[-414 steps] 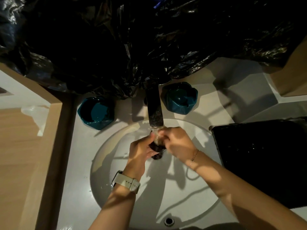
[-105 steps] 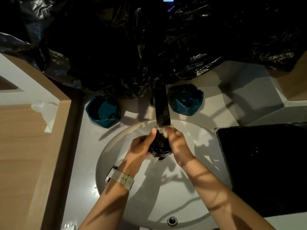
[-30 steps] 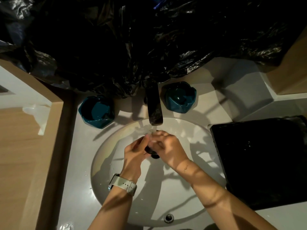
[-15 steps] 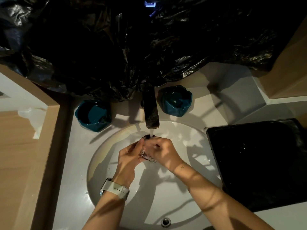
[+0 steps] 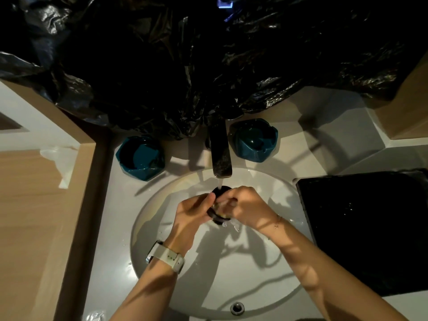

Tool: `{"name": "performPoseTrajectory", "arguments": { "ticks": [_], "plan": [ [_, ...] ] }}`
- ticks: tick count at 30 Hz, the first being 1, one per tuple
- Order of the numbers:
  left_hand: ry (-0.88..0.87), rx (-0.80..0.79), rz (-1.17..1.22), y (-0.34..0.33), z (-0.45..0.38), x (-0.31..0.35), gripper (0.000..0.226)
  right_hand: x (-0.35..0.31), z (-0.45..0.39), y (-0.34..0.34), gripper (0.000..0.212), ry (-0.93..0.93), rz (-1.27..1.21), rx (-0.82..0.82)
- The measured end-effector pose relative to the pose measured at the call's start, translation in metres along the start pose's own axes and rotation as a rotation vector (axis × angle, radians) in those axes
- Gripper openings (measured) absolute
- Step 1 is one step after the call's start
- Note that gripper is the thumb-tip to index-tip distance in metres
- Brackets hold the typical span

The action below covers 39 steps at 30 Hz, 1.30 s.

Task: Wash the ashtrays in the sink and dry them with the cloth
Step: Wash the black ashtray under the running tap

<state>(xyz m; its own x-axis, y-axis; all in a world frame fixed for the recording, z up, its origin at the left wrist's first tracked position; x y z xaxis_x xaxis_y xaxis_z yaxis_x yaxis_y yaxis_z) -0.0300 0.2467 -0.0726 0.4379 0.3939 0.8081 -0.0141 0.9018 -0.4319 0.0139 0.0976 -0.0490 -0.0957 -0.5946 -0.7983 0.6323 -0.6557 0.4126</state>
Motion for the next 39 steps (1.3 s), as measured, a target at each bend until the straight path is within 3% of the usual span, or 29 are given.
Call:
{"name": "performPoseTrajectory", "arguments": {
  "ticks": [4, 7, 11, 16, 19, 23, 25, 28, 33, 37, 39],
  "plan": [
    [0.009, -0.057, -0.209, 0.008, -0.008, -0.001, 0.024, 0.006, 0.016, 0.016, 0.012, 0.014, -0.630, 0.257],
    [-0.005, -0.020, -0.415, 0.010, -0.011, -0.004, 0.022, 0.015, 0.024, 0.016, 0.009, 0.034, -0.822, 0.531],
    [-0.152, 0.039, -0.709, 0.009, -0.013, -0.011, 0.030, 0.005, 0.010, -0.002, 0.007, 0.063, -0.776, 0.517],
    [-0.277, 0.090, -0.983, 0.003, -0.007, 0.002, 0.041, -0.003, -0.008, -0.016, 0.026, 0.186, -0.374, 0.540],
    [-0.236, 0.064, -1.003, 0.008, -0.003, 0.002, 0.051, 0.006, -0.013, -0.013, 0.013, 0.095, -0.434, 0.519],
    [-0.223, 0.053, -0.980, 0.008, -0.002, -0.004, 0.037, 0.004, -0.014, -0.024, 0.013, 0.244, -0.007, 0.427],
    [-0.239, 0.057, -0.951, 0.008, -0.002, -0.006, 0.032, 0.006, -0.018, -0.021, 0.012, 0.233, -0.133, 0.441],
    [-0.242, 0.088, -0.928, 0.010, -0.001, -0.004, 0.035, 0.014, -0.022, -0.015, 0.024, 0.070, -0.568, 0.501],
    [-0.255, 0.074, -0.886, 0.008, -0.004, -0.001, 0.033, 0.004, -0.013, -0.029, 0.005, 0.240, -0.167, 0.547],
    [-0.238, 0.112, -0.493, 0.006, -0.002, 0.000, 0.029, 0.019, -0.024, -0.022, 0.015, 0.043, -0.608, 0.565],
    [-0.212, 0.096, -0.276, 0.002, -0.001, -0.001, 0.029, 0.023, -0.022, -0.030, 0.016, 0.013, -0.566, 0.583]
  ]
}}
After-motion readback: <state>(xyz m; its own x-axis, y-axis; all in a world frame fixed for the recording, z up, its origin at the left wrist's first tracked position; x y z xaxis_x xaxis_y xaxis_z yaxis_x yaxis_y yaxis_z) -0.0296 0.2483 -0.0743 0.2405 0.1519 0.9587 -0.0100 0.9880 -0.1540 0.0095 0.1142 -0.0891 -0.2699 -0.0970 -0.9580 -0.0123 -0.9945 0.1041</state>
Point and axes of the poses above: each hand's wrist, its own z-axis away from the middle knuckle, its own y-axis out of the back of the hand, x = y × z, the point moved 1 cm from there along -z, towards the middle knuckle, and after that the axes turned 9 degrees about -x, right-handed, at the moved point
